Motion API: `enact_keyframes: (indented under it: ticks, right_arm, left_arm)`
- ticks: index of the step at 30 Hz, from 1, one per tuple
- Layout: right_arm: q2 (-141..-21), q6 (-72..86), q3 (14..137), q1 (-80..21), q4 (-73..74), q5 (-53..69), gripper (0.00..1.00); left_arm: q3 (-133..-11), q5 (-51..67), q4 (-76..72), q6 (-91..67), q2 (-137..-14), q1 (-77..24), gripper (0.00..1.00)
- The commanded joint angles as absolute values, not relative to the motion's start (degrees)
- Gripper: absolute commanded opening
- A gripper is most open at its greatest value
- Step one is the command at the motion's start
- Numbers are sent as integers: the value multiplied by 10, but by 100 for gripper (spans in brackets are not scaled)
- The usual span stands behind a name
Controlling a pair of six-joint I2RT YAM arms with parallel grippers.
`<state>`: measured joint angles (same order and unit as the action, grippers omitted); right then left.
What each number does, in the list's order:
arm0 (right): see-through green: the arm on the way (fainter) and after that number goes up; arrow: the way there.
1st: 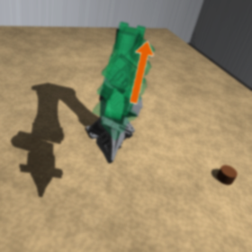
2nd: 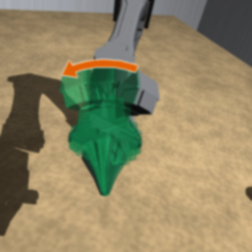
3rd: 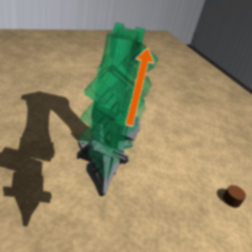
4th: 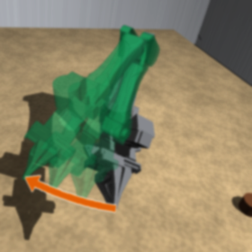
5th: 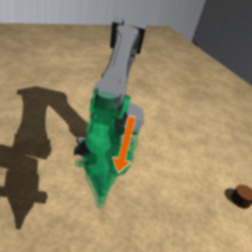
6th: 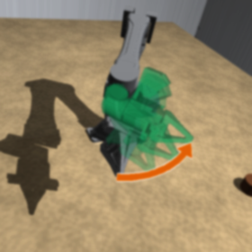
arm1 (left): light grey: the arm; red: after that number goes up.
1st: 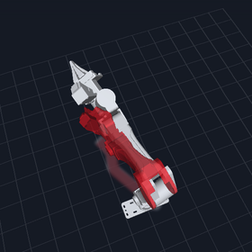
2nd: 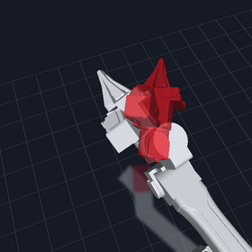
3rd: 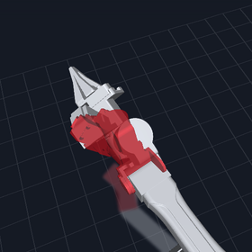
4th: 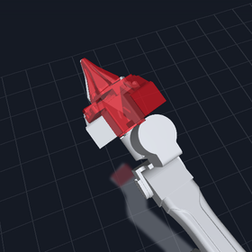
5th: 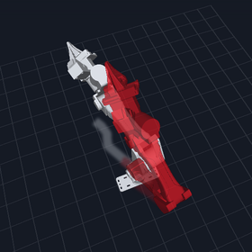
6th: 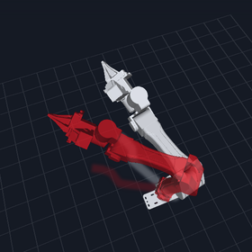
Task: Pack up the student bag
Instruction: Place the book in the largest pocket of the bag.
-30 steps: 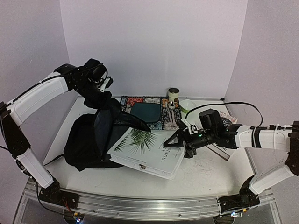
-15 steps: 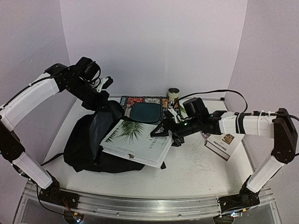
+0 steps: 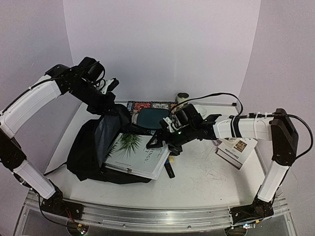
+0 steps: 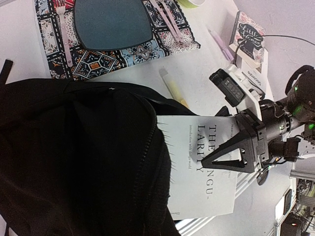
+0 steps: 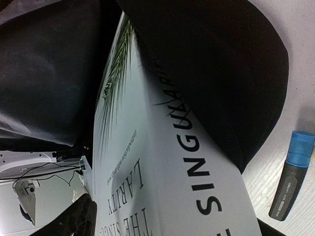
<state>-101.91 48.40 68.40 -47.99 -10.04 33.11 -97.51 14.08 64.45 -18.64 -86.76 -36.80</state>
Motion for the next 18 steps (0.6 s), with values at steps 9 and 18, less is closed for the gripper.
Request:
enact_keyframes:
  ticks: [9, 18]
  right_arm:
    - [-1094, 518, 806, -506, -115, 284, 29]
    - [-1055, 512, 765, -506, -86, 264, 70]
  left_arm:
    - [-955, 187, 534, -236, -837, -369, 0]
    - [-892, 107, 516, -236, -828, -369, 0]
